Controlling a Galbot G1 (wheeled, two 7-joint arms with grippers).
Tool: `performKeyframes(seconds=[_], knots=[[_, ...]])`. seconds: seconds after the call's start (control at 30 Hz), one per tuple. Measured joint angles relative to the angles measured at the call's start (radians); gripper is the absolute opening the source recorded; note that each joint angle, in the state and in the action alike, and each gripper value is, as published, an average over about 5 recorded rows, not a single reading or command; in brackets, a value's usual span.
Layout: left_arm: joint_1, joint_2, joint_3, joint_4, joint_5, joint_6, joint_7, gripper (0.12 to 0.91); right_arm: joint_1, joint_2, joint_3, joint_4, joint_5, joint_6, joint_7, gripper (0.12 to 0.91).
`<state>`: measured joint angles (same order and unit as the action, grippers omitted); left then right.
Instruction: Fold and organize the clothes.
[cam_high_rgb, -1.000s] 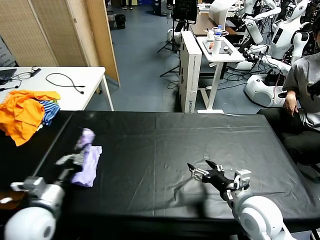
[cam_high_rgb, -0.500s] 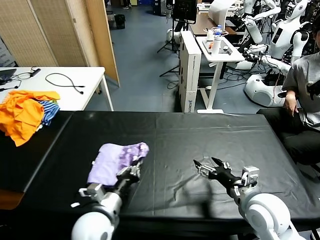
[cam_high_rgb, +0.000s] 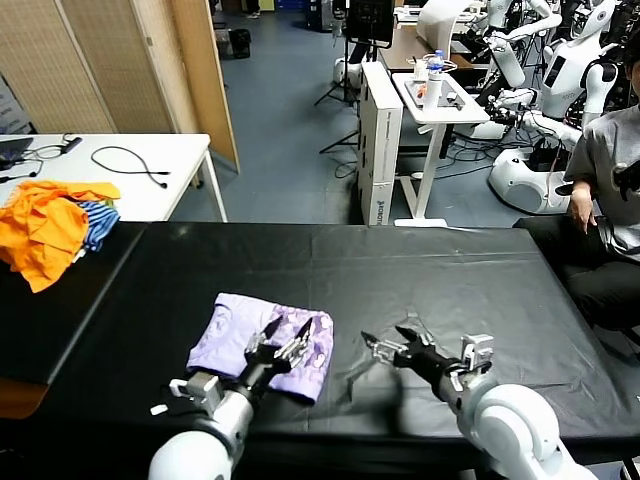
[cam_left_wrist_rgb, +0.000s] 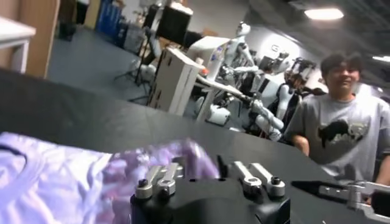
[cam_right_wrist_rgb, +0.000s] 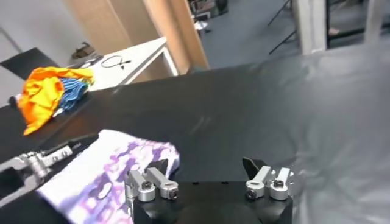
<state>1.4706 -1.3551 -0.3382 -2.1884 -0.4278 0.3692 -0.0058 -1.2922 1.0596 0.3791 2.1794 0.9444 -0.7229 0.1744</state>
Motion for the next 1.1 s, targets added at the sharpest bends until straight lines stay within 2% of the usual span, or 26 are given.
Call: performKeyframes(seconds=[0.1, 0.37, 0.47, 0.6, 0.9, 0.97, 1.1], knots=[[-0.007, 0.025, -0.028, -0.009, 0.001, -0.013, -0.007, 0.889, 0.017, 0.011, -0.036, -0.015, 0.026, -0.005, 0.012, 0.907], [0.011, 0.049, -0.077, -0.016, 0.021, -0.024, -0.012, 0.907, 0.053, 0.045, -0.135, -0.081, 0.057, 0.01, 0.011, 0.907], [0.02, 0.046, -0.085, -0.017, 0.029, -0.026, -0.013, 0.907, 0.065, 0.061, -0.165, -0.106, 0.056, 0.014, 0.007, 0.883], [0.027, 0.046, -0.101, -0.018, 0.03, -0.029, -0.015, 0.907, 0.08, 0.078, -0.193, -0.135, 0.053, 0.02, 0.001, 0.714], [0.045, 0.051, -0.14, -0.02, 0.026, -0.036, -0.018, 0.907, 0.121, 0.094, -0.215, -0.191, 0.04, 0.01, -0.007, 0.193], [0.044, 0.051, -0.146, -0.017, 0.024, -0.037, -0.018, 0.907, 0.137, 0.085, -0.208, -0.2, 0.039, -0.003, -0.003, 0.144], [0.042, 0.047, -0.154, -0.009, 0.021, -0.038, -0.021, 0.907, 0.184, 0.056, -0.192, -0.225, 0.051, -0.013, -0.002, 0.139]])
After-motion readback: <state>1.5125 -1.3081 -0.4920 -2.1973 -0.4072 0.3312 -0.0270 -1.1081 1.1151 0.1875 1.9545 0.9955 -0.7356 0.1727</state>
